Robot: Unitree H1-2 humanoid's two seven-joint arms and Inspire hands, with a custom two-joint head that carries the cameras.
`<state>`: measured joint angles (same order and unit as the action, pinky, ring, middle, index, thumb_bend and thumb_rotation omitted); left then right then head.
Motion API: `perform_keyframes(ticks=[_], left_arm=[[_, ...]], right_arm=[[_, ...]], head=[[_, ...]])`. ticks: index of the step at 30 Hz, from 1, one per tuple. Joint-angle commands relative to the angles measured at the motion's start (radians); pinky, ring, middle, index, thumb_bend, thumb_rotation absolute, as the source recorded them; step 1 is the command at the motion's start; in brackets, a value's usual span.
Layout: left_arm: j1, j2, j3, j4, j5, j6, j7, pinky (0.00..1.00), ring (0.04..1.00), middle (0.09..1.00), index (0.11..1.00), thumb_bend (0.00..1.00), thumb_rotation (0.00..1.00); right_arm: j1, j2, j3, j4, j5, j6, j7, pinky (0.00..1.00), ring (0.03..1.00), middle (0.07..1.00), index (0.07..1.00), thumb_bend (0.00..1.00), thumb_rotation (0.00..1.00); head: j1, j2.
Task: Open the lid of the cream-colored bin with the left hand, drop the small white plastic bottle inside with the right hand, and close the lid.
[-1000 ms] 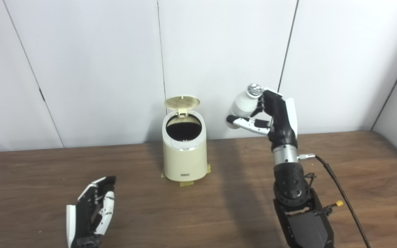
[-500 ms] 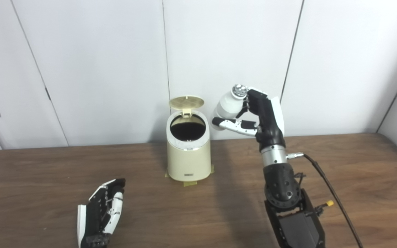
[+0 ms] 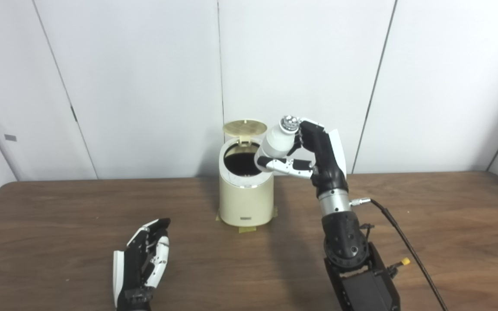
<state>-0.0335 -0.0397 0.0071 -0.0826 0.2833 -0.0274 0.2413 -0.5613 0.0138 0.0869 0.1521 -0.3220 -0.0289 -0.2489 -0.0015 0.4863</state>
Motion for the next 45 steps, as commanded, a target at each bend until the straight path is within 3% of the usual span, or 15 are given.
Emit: perform_keyframes(ticks=[1, 13, 31, 42, 45], left_arm=[[-0.027, -0.008, -0.011, 0.001, 0.019, -0.046, 0.014, 0.68, 0.75, 0.762, 0.729, 0.2, 0.62], [-0.028, -0.019, -0.017, -0.007, 0.017, -0.048, 0.017, 0.69, 0.755, 0.764, 0.731, 0.21, 0.62], [-0.027, -0.028, -0.024, -0.048, 0.048, -0.03, 0.015, 0.67, 0.739, 0.747, 0.72, 0.2, 0.63], [-0.024, -0.032, -0.024, -0.055, 0.045, -0.03, 0.011, 0.68, 0.744, 0.75, 0.722, 0.21, 0.64], [-0.024, -0.032, -0.025, -0.056, 0.047, -0.028, 0.011, 0.68, 0.744, 0.748, 0.722, 0.21, 0.64]], right_arm=[[-0.067, 0.004, 0.001, -0.007, -0.009, -0.068, -0.015, 0.37, 0.44, 0.49, 0.483, 0.52, 0.0], [-0.107, 0.019, 0.006, 0.151, -0.011, -0.178, -0.041, 0.39, 0.452, 0.491, 0.476, 0.52, 0.0], [-0.199, 0.026, -0.002, 0.37, -0.022, -0.273, -0.109, 0.41, 0.455, 0.49, 0.477, 0.52, 0.0], [-0.225, 0.009, 0.033, 0.458, -0.095, -0.312, -0.184, 0.4, 0.45, 0.491, 0.481, 0.52, 0.0], [-0.228, -0.008, 0.062, 0.492, -0.147, -0.355, -0.228, 0.4, 0.45, 0.496, 0.478, 0.52, 0.0]], head=[[0.0, 0.001], [0.009, 0.002], [0.014, 0.012], [0.014, 0.01], [0.014, 0.01]])
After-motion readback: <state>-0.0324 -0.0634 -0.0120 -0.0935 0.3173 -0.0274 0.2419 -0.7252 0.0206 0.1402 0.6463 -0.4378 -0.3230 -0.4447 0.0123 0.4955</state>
